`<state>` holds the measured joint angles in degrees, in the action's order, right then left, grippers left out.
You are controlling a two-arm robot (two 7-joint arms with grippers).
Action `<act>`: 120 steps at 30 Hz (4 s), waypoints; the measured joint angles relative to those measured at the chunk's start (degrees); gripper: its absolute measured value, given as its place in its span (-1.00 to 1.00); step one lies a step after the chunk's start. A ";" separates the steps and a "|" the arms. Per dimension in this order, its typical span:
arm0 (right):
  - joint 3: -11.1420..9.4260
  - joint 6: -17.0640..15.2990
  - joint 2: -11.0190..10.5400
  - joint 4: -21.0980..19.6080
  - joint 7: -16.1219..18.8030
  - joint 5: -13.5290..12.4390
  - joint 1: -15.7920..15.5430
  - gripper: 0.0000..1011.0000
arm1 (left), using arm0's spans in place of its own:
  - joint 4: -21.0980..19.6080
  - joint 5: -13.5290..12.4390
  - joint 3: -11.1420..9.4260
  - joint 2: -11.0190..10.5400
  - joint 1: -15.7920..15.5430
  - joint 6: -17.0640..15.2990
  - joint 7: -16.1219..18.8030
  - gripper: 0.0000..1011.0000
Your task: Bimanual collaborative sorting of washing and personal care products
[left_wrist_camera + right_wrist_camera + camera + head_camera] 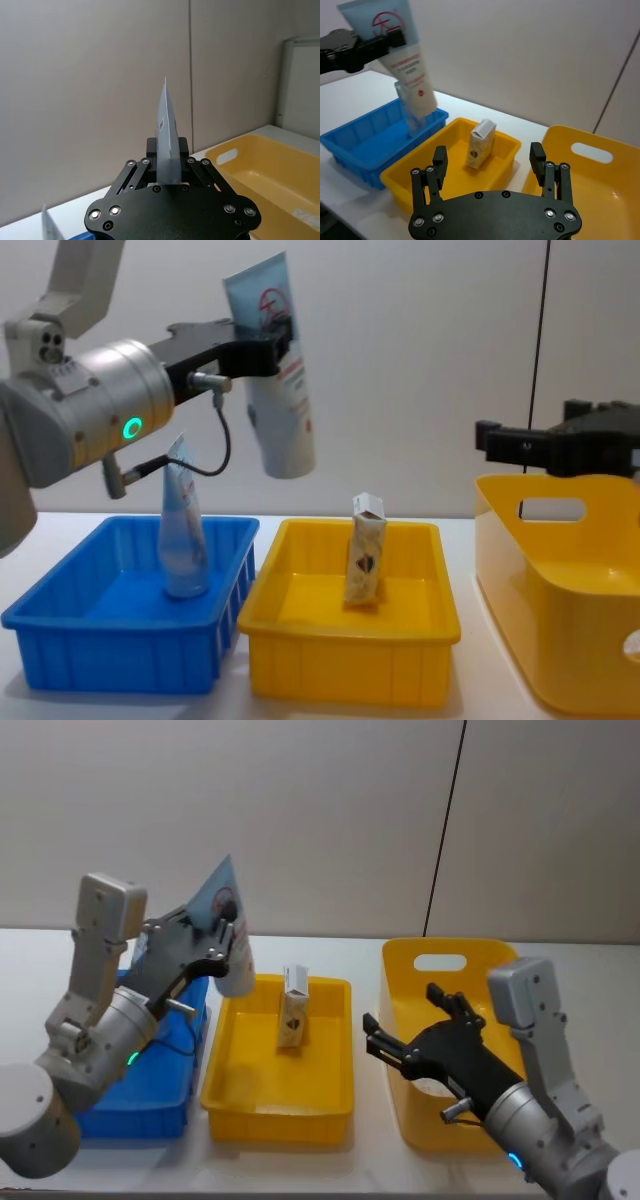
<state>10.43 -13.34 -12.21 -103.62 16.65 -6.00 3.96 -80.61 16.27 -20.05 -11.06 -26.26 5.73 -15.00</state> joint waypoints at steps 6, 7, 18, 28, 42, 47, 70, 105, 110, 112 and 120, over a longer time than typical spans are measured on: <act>1.09 -0.49 -1.01 1.70 2.52 -0.67 2.06 0.99 | -0.01 0.24 -1.03 0.30 -0.97 0.03 -2.43 -0.60; 1.35 -0.61 -1.29 2.08 3.16 -0.82 2.65 0.99 | -0.12 0.25 -1.25 0.33 -1.14 -0.01 -2.96 -0.60; 3.54 -1.25 -3.34 4.92 7.12 -1.17 6.96 0.99 | -1.10 0.27 -2.43 0.04 -1.71 -0.77 -5.47 -0.60; 5.16 -1.32 -4.89 7.65 9.87 -1.15 11.41 0.99 | -2.51 0.59 -3.51 -0.93 -1.80 -1.30 -7.43 -0.60; 6.92 -0.52 -5.91 11.84 13.07 -1.49 16.63 0.99 | -3.96 1.79 -4.80 -2.33 -2.03 -1.51 -10.12 -0.60; 7.49 -0.20 -6.04 13.37 14.51 -2.11 18.22 0.99 | -4.25 2.21 -5.25 -2.64 -2.20 -1.58 -10.88 -0.60; 10.88 2.71 -4.58 23.41 22.35 -5.97 26.46 0.72 | -4.81 2.99 -6.05 -3.19 -2.51 -1.72 -12.27 -0.60; 9.71 1.79 -5.04 23.59 16.73 -7.33 25.68 -0.69 | -4.91 3.12 -6.18 -3.28 -2.57 -1.73 -12.54 0.98; 8.31 0.54 -5.64 22.26 13.61 -7.33 24.09 -0.69 | -4.90 3.12 -6.17 -3.28 -2.57 -1.73 -12.53 0.98; 7.73 0.04 -5.90 21.68 12.30 -7.32 23.32 -0.69 | -4.90 3.12 -6.17 -3.28 -2.57 -1.72 -12.53 0.98; 5.23 -2.26 -6.89 19.74 7.72 -7.26 20.78 -0.70 | -4.90 3.12 -6.17 -3.28 -2.57 -1.72 -12.53 0.98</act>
<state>15.66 -15.60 -19.10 -83.88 24.37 -13.26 24.74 -85.51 19.39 -26.23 -14.34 -28.82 4.00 -27.53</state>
